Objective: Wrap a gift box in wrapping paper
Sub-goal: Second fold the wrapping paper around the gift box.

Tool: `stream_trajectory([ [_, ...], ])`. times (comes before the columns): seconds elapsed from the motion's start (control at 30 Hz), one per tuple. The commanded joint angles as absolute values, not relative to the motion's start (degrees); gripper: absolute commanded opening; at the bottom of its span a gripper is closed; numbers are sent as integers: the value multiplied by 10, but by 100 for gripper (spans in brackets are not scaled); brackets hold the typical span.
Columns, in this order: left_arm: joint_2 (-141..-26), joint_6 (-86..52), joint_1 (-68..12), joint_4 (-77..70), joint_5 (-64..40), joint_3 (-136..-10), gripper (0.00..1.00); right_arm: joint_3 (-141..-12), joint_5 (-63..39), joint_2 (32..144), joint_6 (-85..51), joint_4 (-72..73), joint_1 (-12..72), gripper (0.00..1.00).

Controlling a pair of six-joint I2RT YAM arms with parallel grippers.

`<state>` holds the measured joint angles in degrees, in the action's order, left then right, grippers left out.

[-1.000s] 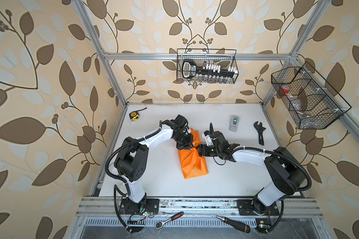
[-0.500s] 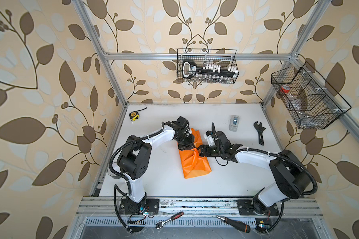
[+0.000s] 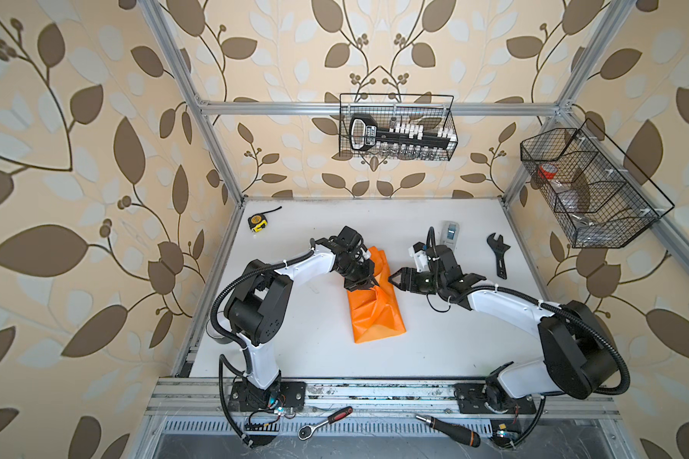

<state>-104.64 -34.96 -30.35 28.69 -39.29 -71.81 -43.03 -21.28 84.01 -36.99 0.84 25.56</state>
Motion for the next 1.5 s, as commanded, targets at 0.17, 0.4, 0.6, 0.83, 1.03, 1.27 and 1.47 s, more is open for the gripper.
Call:
stream_trajectory([
  [0.17,-1040,-351,-309,309,-377,-708,0,-409,-284,881,-395,84,239,53],
  [0.4,-1037,-346,-309,322,-376,-719,0,-402,-272,903,-398,90,257,49],
  [0.6,-1023,-346,-314,339,-378,-746,0,-396,-268,929,-401,103,276,49],
  [0.83,-1021,-344,-322,363,-381,-787,0,-387,-257,927,-415,118,302,58],
  [1.03,-1038,-351,-335,355,-387,-804,0,-382,-251,932,-418,125,314,56],
  [1.27,-1060,-367,-347,323,-400,-804,0,-370,-258,937,-426,143,315,53],
  [1.47,-1072,-375,-347,291,-415,-790,0,-373,-263,937,-425,143,315,53],
])
